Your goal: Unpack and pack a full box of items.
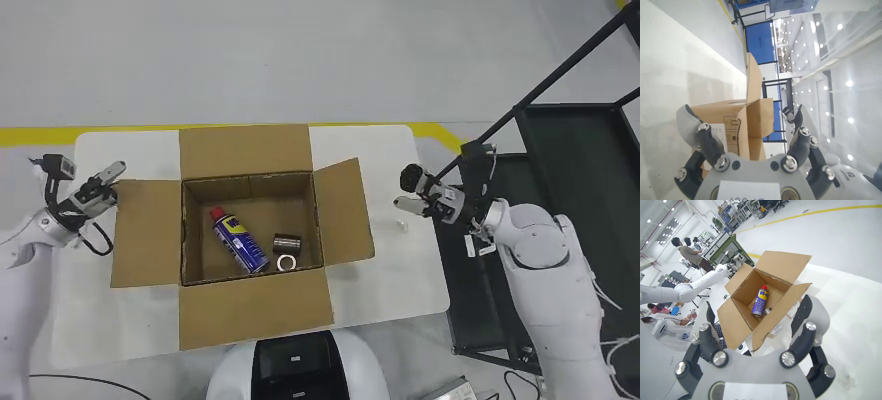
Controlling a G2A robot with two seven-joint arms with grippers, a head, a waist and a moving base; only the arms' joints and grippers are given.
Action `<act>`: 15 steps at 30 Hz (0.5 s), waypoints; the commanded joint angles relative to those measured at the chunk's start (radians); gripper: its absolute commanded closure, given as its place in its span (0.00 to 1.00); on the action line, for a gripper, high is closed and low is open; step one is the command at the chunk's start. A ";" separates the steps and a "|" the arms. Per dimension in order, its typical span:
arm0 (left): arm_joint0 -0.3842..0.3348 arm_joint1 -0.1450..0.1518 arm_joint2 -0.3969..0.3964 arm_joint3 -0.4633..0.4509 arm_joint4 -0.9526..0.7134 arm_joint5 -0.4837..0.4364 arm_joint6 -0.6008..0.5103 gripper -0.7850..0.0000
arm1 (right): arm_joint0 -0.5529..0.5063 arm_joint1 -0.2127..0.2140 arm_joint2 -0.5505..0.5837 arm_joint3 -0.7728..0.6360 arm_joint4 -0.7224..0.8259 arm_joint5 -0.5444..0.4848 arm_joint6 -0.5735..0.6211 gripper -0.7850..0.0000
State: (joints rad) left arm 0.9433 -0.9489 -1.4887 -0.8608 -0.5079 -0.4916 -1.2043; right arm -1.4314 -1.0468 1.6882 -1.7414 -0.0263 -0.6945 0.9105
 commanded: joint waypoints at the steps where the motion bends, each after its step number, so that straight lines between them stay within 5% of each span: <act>1: -0.006 0.003 -0.012 -0.004 -0.057 0.007 -0.074 0.00 | -0.011 0.002 0.003 0.006 -0.003 0.007 -0.009 0.00; 8: -0.007 0.004 -0.006 -0.088 -0.149 0.065 -0.189 0.00 | -0.029 0.006 -0.004 0.046 -0.047 0.071 -0.054 0.00; 15: -0.030 -0.016 0.085 -0.159 -0.148 0.084 -0.208 0.00 | -0.013 0.008 -0.050 0.077 -0.046 0.104 -0.045 0.00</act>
State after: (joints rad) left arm 0.9184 -0.9609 -1.4224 -1.0111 -0.6610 -0.4090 -1.4112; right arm -1.4505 -1.0389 1.6493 -1.6674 -0.0781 -0.5910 0.8524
